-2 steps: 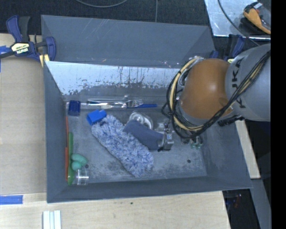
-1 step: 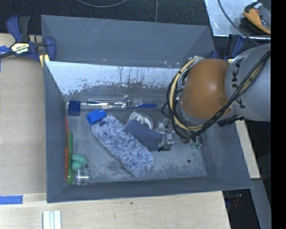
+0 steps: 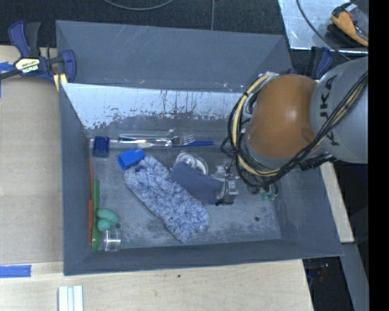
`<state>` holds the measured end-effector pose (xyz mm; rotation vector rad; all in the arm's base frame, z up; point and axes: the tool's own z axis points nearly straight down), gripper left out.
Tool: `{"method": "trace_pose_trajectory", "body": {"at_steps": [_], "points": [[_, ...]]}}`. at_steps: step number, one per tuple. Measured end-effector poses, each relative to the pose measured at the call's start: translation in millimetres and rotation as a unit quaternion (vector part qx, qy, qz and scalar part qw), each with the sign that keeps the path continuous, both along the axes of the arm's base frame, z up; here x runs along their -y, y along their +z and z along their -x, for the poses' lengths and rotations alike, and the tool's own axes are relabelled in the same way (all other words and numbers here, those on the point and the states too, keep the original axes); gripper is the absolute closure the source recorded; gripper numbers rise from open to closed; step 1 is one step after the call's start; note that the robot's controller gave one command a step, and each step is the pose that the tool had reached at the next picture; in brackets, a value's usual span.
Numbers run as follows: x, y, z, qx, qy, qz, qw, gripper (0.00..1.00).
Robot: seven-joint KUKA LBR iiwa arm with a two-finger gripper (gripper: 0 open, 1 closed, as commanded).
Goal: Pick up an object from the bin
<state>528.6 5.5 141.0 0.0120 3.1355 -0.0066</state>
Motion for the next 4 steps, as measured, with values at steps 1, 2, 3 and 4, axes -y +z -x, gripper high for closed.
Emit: {"method": "trace_pose_trajectory", "body": {"at_steps": [1, 2, 3, 4], "points": [[-8, 35, 14.2, 0.0034, 0.0, 0.0, 1.0, 1.0], [-59, 36, 6.5, 0.0057, 0.046, -0.001, 0.9989, 1.0], [-39, 33, 16.4, 0.0058, 0.019, 0.001, 0.9998, 1.0], [-47, 57, 18.3, 0.0005, 0.026, 0.001, 0.9997, 1.0]]}}
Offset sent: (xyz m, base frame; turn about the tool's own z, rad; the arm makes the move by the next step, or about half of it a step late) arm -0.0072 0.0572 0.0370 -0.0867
